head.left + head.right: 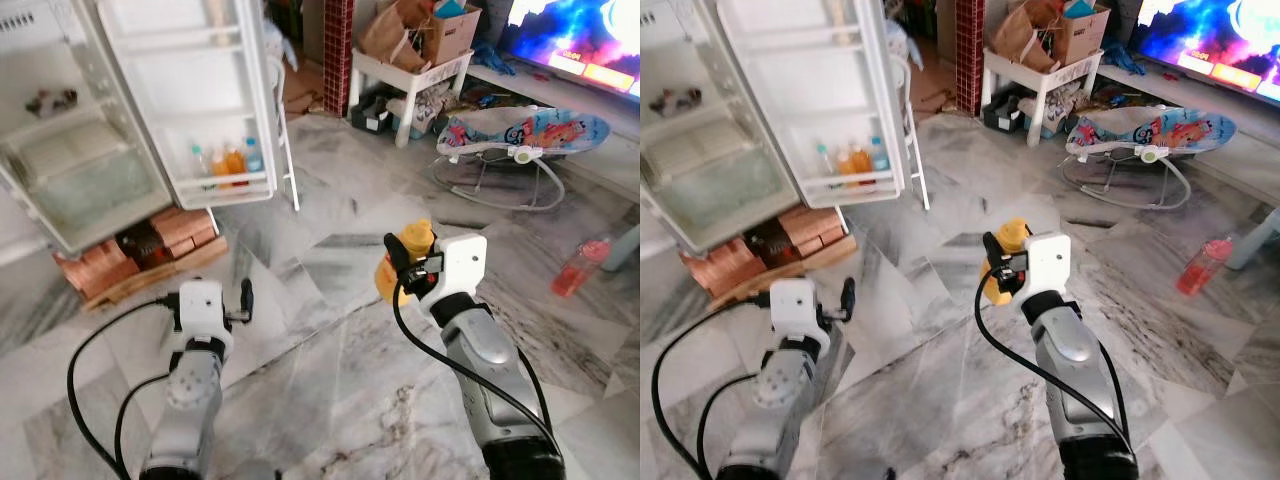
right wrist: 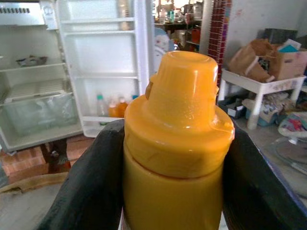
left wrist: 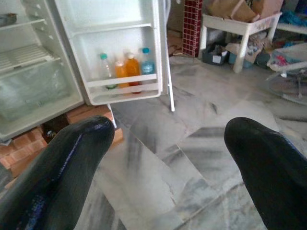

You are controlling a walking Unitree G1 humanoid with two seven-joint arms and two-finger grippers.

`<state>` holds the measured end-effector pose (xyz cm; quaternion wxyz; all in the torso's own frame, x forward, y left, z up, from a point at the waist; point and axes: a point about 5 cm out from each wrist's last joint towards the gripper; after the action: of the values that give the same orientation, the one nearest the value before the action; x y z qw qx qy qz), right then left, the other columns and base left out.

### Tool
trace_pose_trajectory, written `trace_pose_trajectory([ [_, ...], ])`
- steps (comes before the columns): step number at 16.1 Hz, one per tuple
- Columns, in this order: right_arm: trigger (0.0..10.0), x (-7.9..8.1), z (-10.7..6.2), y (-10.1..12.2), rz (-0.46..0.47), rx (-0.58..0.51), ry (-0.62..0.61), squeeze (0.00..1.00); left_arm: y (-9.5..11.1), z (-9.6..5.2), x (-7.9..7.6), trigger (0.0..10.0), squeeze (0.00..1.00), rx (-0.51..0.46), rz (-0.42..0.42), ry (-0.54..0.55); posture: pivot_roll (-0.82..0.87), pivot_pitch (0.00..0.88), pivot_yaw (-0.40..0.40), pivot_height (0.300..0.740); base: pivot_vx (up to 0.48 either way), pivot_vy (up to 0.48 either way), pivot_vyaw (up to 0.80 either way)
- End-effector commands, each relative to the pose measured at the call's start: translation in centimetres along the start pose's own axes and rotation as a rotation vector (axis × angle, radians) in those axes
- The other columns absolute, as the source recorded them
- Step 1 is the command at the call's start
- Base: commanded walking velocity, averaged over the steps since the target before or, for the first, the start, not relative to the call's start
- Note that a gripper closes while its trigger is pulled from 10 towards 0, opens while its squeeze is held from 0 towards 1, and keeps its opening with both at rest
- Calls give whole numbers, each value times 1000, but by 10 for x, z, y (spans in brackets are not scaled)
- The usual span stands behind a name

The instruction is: Restocking fridge

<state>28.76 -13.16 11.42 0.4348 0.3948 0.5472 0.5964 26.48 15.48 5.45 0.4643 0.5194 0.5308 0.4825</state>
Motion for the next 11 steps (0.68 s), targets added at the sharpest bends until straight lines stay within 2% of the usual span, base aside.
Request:
trace_pose_trajectory([
  [1, 10000, 7, 5, 8, -4, -37, 25, 0, 2, 0, 6, 10000, 0, -4, 7, 18, 119, 36, -4, 740, 0, 480, 0],
  [7, 10000, 12, 7, 11, 1, -59, 62, 0, 7, 2, 2, 10000, 0, -47, 14, -39, 118, 41, -7, 740, 0, 464, 0],
  [9, 10000, 15, 8, 14, 0, -74, 82, 0, 8, 2, 0, 10000, 0, -56, 21, -47, 117, 41, -7, 740, 281, 388, 597],
  [11, 10000, 17, 8, 16, -3, -81, 91, 0, 10, 1, -2, 10000, 0, -67, 31, -56, 118, 42, -7, 740, 424, 122, 656],
])
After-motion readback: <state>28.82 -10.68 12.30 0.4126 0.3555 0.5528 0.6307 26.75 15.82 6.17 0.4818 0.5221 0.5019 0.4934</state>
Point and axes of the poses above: a point about 5 cm out from each wrist's last joint towards the gripper, its own z axis pointing out of the wrist towards the gripper, its own y axis along the axis of the wrist's last joint, x = y × z, and after that the axes turned 2 degrees about -z, right-handed
